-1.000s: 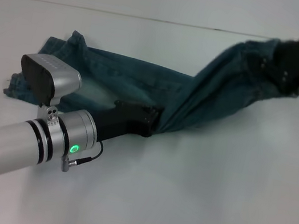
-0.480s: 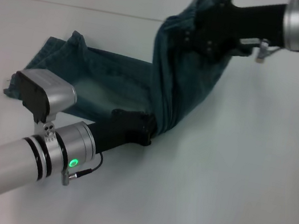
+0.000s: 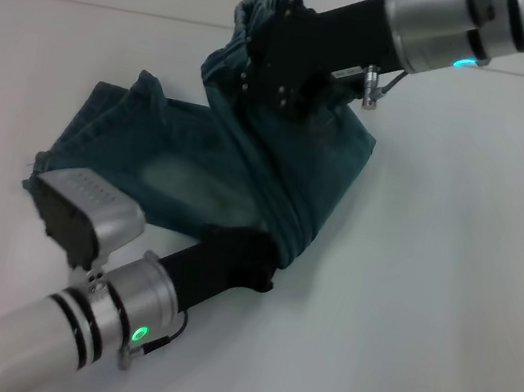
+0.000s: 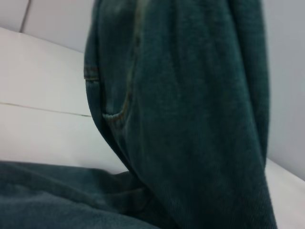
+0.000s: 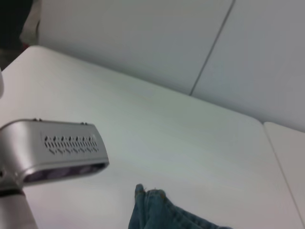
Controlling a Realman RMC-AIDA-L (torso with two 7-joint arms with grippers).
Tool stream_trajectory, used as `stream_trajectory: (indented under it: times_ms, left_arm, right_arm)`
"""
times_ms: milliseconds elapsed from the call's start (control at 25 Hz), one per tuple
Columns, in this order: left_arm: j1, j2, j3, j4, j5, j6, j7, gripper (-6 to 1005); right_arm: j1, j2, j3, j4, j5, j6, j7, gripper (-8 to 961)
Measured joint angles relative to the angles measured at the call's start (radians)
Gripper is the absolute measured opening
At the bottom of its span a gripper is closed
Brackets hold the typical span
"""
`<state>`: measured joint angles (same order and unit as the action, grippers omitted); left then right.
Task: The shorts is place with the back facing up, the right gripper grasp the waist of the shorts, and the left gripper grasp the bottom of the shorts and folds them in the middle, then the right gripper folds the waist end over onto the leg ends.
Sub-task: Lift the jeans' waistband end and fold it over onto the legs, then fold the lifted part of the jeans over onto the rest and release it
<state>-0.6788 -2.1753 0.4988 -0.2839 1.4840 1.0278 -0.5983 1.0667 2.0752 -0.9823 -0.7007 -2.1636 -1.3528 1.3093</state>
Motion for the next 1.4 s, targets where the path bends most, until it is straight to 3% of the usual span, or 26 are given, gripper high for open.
stream_trajectory:
  times_ms: [80,320,440,600,1000,1240,1400]
  left_arm:
    - [0.012,0.000,-0.011,0.000,0.001,0.001,0.010,2]
    - [0.225,0.000,-0.128,0.195,-0.004,0.063,0.025,2]
    - [0.339,0.002,-0.195,0.302,-0.002,0.194,0.007,2]
    - [0.441,0.002,-0.244,0.428,-0.006,0.395,-0.078,1]
    - [0.471,0.003,-0.237,0.478,0.006,0.456,-0.128,1]
    - [0.479,0.005,-0.232,0.512,0.046,0.500,-0.132,1]
    - [0.486,0.005,-0.230,0.518,0.074,0.521,-0.132,2]
  right_arm:
    - [0.006,0.003,-0.027,0.002,0.000,0.014,0.000,54]
    - [0.014,0.007,-0.075,0.002,-0.001,0.028,-0.001,55]
    - [0.014,0.007,-0.088,0.004,-0.002,0.035,-0.005,55]
    - [0.017,0.008,-0.091,0.013,-0.002,0.038,-0.013,55]
    - [0.021,0.007,-0.083,0.012,0.005,0.051,-0.036,55]
    - [0.092,-0.016,-0.066,0.086,0.033,0.057,-0.105,54]
    - [0.127,-0.002,-0.074,0.101,0.031,0.057,-0.122,54]
